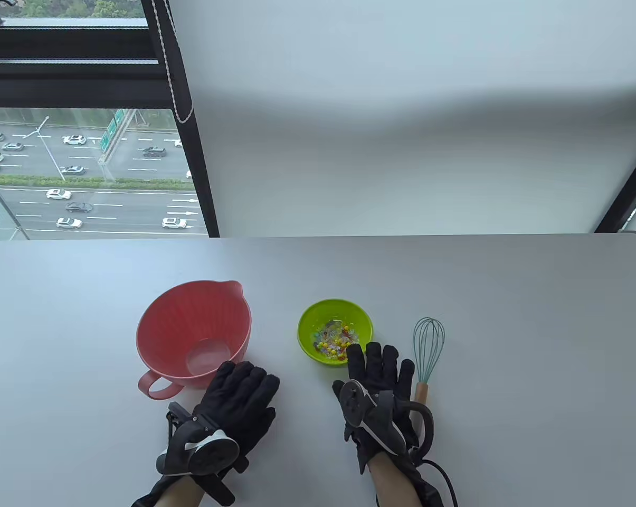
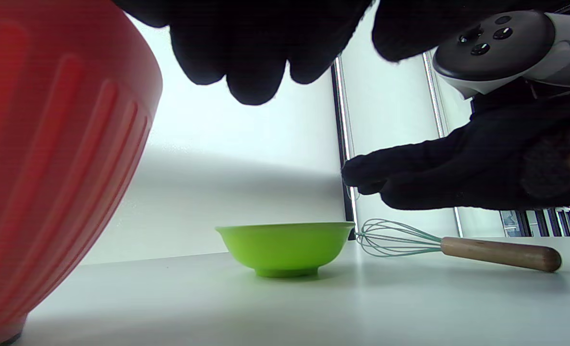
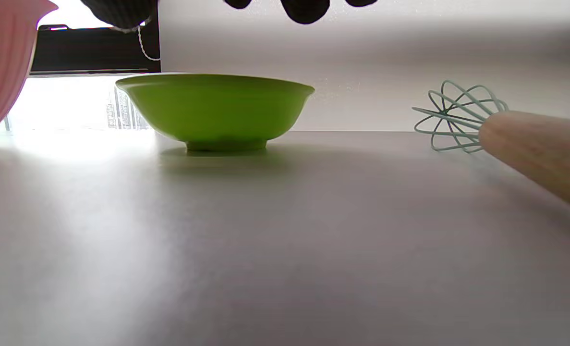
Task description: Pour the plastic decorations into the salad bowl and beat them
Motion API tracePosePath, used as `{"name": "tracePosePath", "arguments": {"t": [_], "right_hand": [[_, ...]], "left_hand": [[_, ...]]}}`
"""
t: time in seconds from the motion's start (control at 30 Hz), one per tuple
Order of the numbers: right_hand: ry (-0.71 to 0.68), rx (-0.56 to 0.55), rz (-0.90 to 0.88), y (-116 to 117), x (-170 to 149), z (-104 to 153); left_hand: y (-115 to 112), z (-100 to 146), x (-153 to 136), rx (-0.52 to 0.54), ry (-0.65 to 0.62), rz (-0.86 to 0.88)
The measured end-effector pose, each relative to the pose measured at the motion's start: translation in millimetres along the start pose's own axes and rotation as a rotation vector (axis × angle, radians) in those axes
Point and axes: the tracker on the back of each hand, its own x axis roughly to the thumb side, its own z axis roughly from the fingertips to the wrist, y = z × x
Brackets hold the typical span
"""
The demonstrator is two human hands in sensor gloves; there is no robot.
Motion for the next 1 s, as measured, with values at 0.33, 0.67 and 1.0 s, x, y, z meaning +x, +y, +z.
{"name": "tracePosePath", "arguments": {"t": [0.33, 0.67, 1.0], "right_hand": [[0.009, -0.009, 0.023, 0.4, 1.1, -2.0], [0.012, -0.046, 0.078, -3.3, 12.3, -24.8], [-0.019, -0.102, 0.155, 7.1, 27.4, -37.1]], "left_hand": [[-1.9, -1.2, -0.6, -0.014, 0.015, 0.077], [-0.7, -0.5, -4.1, -0.003, 0.031, 0.117], [-1.5, -0.7, -4.9, 0.000, 0.033, 0.137]]}}
